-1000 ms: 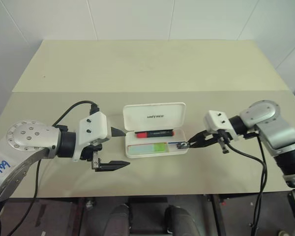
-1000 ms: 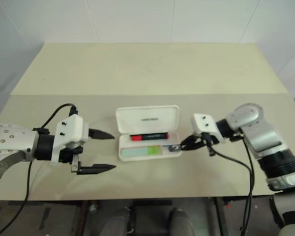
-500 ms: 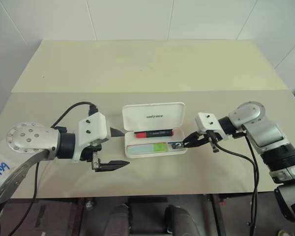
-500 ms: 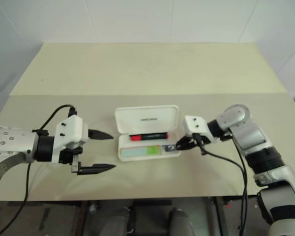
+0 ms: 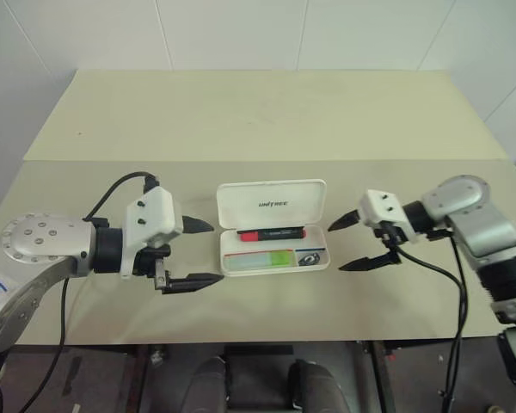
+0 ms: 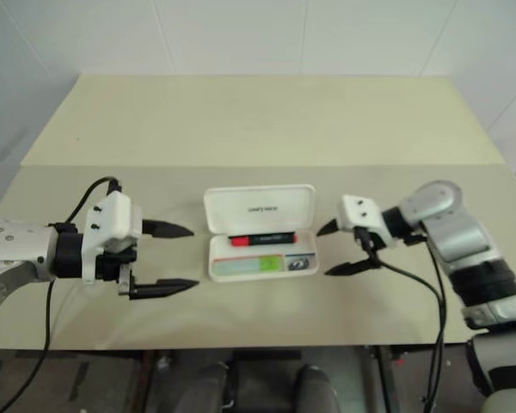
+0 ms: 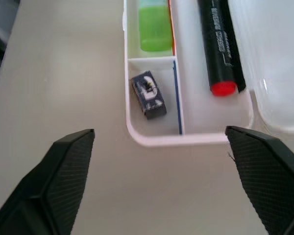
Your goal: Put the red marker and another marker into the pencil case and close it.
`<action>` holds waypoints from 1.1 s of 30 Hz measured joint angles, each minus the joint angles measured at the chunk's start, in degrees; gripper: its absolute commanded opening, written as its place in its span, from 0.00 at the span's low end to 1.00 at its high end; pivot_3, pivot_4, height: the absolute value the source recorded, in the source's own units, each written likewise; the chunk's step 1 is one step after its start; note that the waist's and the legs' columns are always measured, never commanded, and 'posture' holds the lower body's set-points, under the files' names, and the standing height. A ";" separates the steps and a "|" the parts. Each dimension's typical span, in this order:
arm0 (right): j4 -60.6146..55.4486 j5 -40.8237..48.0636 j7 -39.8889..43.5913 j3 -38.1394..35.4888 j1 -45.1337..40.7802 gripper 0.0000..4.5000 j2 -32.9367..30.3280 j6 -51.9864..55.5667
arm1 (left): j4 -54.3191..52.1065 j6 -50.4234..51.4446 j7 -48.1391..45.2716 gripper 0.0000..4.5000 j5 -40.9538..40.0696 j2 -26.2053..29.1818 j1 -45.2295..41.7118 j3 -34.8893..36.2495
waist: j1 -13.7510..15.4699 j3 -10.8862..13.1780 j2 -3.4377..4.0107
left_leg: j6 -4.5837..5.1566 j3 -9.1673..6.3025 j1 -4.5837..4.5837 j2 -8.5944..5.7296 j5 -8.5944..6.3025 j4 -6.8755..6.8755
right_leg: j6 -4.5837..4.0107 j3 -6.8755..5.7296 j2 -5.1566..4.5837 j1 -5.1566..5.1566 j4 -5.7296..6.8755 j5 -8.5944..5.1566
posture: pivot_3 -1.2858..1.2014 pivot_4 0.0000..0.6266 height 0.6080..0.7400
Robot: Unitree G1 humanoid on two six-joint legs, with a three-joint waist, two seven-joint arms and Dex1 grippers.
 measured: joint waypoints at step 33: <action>-30.66 35.40 -17.14 -26.95 7.97 1.00 -3.35 30.08 | 71.68 -28.05 -1.52 0.01 26.23 -29.32 -32.26 -11.81 | 1.14 -0.07 -0.26 | 0.10 0.40 -0.12 0.12 -0.14 0.28 | 0.05 0.33 0.10 -0.29 0.46 0.03 | 0.52 0.24 1.00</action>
